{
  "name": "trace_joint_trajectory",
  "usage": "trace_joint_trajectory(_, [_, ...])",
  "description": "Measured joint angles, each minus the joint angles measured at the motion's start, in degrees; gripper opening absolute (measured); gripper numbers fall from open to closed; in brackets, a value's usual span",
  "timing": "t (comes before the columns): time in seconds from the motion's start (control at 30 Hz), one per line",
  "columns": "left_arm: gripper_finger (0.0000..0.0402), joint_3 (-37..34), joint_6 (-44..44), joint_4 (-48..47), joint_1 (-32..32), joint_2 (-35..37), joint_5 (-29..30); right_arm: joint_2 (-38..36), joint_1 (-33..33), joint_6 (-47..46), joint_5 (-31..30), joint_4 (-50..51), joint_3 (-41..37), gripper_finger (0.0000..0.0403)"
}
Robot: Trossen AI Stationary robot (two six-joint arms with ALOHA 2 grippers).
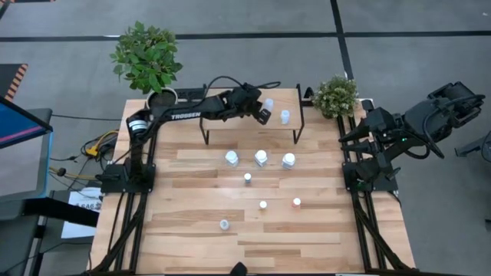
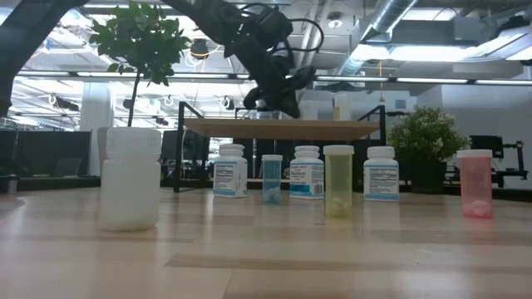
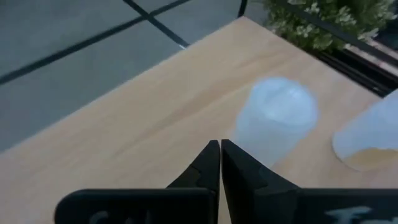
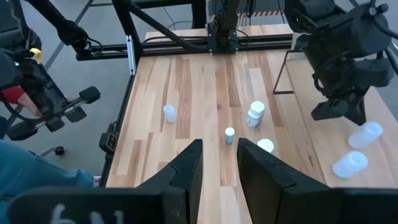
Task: Pick and place medicine bottles onto shelf by color
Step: Adjust the left white pill bottle on the shelf
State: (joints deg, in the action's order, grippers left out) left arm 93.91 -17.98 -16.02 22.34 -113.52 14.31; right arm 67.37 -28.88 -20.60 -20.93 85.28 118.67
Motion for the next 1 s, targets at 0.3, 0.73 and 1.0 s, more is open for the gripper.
trace_joint_trajectory(0.3, [0.0,0.0,-0.87,1.21,-0.83,-0.15,-0.57,0.0,0.0,0.0,0.02,0.0,0.0,0.0122])
trace_joint_trajectory(0.73, [0.0,0.0,-0.58,3.18,-3.22,-0.15,-1.63,0.0,0.0,-0.05,0.02,0.0,0.0,0.0122])
trace_joint_trajectory(1.0, [0.0,0.0,0.2,1.46,-2.86,-0.15,3.98,0.0,0.0,-4.11,0.09,2.21,0.02,0.0122])
